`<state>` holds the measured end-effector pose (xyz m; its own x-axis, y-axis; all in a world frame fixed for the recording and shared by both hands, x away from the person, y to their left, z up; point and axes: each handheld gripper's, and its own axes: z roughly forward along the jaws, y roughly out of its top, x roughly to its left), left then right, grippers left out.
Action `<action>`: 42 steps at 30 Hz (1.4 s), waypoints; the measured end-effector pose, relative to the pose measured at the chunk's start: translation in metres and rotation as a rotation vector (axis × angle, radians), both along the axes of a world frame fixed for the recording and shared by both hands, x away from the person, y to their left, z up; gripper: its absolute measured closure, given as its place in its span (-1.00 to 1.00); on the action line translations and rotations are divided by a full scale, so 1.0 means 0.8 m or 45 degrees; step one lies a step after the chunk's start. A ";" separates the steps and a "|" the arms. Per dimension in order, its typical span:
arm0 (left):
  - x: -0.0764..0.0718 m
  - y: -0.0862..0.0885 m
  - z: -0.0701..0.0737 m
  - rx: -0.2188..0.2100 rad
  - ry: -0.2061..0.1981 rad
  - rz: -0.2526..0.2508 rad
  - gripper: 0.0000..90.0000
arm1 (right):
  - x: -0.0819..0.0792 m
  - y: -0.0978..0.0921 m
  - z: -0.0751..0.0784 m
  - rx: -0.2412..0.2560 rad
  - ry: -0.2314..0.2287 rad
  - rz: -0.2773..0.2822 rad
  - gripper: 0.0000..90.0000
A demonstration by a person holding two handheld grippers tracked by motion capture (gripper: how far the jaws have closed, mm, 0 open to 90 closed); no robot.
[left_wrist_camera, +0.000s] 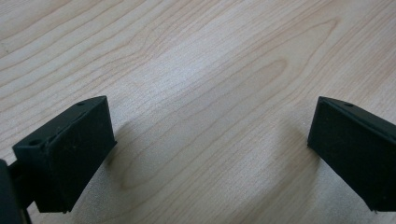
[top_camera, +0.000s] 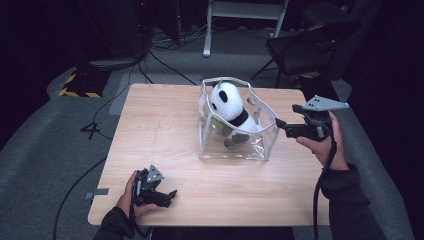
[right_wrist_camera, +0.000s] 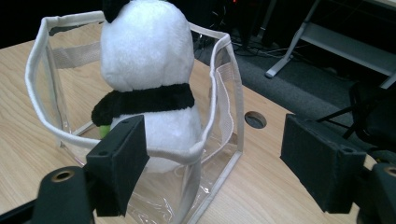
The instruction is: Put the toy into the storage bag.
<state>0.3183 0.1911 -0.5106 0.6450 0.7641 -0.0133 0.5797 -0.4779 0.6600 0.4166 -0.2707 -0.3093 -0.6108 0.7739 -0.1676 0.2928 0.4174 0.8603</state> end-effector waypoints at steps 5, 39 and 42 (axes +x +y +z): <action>0.000 0.000 0.000 0.000 0.002 0.001 -0.99 | -0.007 -0.005 -0.005 -0.010 -0.017 -0.008 -0.49; 0.000 0.000 0.000 0.000 0.000 0.000 -0.99 | -0.017 -0.026 -0.068 -0.057 0.034 -0.028 -0.51; 0.000 0.000 0.000 0.000 0.000 0.000 -0.99 | -0.017 -0.027 -0.077 -0.076 0.048 -0.032 -0.51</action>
<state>0.3183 0.1911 -0.5106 0.6449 0.7642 -0.0133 0.5798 -0.4778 0.6600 0.4028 -0.2923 -0.3711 -0.5979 0.7785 -0.1912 0.3353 0.4595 0.8225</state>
